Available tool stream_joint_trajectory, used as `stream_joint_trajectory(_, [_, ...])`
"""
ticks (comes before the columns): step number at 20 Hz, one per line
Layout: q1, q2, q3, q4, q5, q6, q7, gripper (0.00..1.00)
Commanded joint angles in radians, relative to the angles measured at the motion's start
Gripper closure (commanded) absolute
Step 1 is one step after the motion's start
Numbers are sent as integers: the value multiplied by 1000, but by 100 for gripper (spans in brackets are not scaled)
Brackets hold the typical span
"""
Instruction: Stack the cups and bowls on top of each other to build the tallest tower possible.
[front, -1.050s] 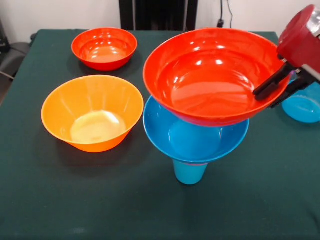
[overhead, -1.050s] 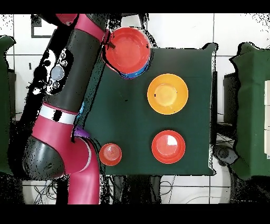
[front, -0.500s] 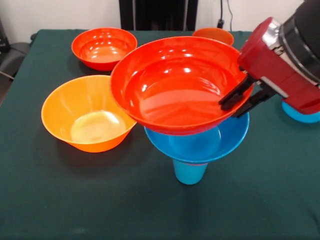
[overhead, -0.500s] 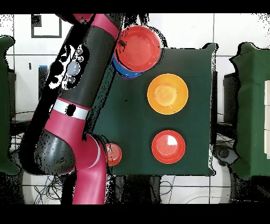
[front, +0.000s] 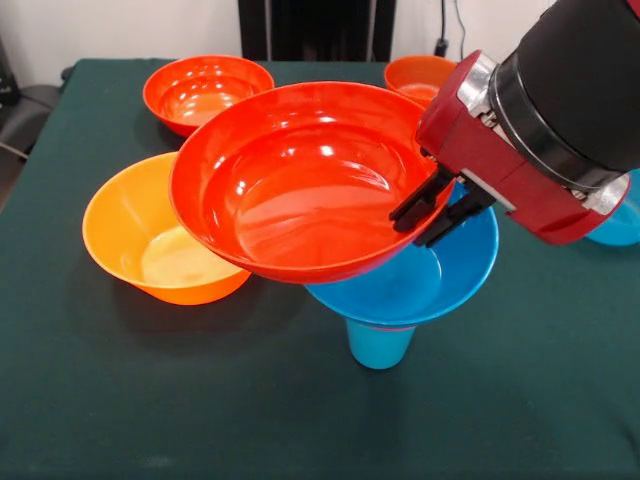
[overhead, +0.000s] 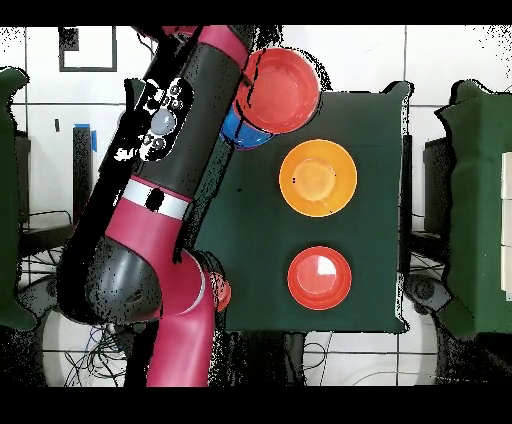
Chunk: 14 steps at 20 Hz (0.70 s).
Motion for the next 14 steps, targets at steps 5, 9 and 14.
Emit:
stream_joint_trajectory(5, [28, -12, 13, -88, -29, -44, 177, 100])
stream_joint_trajectory(9, [33, -12, 13, -87, -28, -34, 187, 100])
stream_joint_trajectory(14, [45, -9, 22, -77, -32, -30, 204, 100])
